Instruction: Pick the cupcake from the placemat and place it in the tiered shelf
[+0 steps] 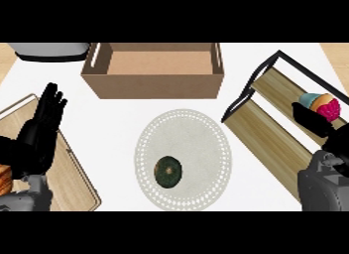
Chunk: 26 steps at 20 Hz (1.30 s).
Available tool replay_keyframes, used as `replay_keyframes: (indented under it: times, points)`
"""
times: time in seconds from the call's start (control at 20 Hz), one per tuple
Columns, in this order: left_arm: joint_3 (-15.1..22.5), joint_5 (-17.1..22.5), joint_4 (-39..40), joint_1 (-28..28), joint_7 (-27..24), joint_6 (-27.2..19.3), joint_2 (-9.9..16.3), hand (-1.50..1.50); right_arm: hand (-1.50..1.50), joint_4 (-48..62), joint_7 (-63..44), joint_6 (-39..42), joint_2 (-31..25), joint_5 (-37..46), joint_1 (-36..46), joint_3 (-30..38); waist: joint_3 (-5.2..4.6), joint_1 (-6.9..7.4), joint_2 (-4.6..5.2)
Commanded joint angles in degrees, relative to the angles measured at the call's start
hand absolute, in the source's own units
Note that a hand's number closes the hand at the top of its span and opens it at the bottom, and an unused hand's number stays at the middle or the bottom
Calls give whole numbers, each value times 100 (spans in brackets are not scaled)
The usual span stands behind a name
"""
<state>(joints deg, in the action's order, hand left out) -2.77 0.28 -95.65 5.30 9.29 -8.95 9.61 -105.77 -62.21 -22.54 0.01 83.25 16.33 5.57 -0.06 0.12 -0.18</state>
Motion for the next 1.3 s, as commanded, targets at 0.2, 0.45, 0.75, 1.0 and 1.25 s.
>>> replay_keyframes:
  times: [0.2,0.45,0.75,1.0,1.25]
  points:
    - [-3,45,-227,-22,246,25,-1,0,-150,-1099,-921,-636,-1,434,-95,-165,7,-36,-11]
    - [-211,118,-204,-326,-20,143,142,0,-150,-2384,-1280,-221,-1,762,-812,-127,2,-86,-38]
    - [-257,201,-124,-333,-35,209,137,0,-150,-4096,-1766,388,-1,805,-1840,-266,-1,-152,-44]
    - [-298,40,-84,-129,135,-45,91,0,-150,-5098,-1557,348,-3,249,-3159,-659,12,-303,-66]
    - [-410,106,-229,-41,312,-11,221,0,-150,-5336,-1276,307,-6,189,-3485,-1007,6,-339,-93]
